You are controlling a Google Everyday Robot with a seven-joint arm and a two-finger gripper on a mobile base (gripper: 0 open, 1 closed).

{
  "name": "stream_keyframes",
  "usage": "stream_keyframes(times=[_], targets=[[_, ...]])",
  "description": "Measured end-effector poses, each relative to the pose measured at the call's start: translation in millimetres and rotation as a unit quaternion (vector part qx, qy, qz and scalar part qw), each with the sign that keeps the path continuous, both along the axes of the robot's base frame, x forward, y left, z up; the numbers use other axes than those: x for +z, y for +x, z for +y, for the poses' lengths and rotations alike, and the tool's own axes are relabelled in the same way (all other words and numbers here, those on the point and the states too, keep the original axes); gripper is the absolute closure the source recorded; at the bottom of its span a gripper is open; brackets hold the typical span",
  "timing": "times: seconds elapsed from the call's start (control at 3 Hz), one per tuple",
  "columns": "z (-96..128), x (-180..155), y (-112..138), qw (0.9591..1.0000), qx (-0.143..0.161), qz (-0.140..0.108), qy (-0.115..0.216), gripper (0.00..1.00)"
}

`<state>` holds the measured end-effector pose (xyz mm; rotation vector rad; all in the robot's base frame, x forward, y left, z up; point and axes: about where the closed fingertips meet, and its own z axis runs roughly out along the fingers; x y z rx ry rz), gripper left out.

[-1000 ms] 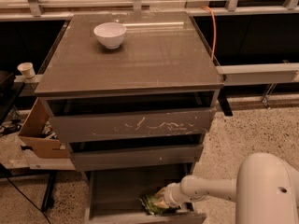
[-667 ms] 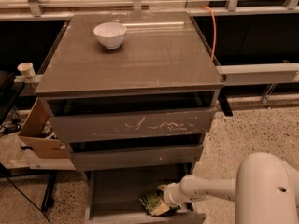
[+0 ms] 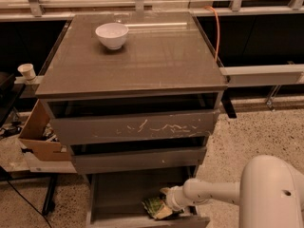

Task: Pick green jalapeno chip bag from bottom drawer and place on counter

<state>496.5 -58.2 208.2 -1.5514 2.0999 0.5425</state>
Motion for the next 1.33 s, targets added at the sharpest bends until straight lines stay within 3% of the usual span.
stream_keyframes(times=[0.67, 1.33], targets=[[0.1, -0.2, 0.0, 1.0000, 0.000, 0.000, 0.000, 0.41], [1.9, -15.0, 8.6, 0.9999, 0.000, -0.015, 0.003, 0.39]])
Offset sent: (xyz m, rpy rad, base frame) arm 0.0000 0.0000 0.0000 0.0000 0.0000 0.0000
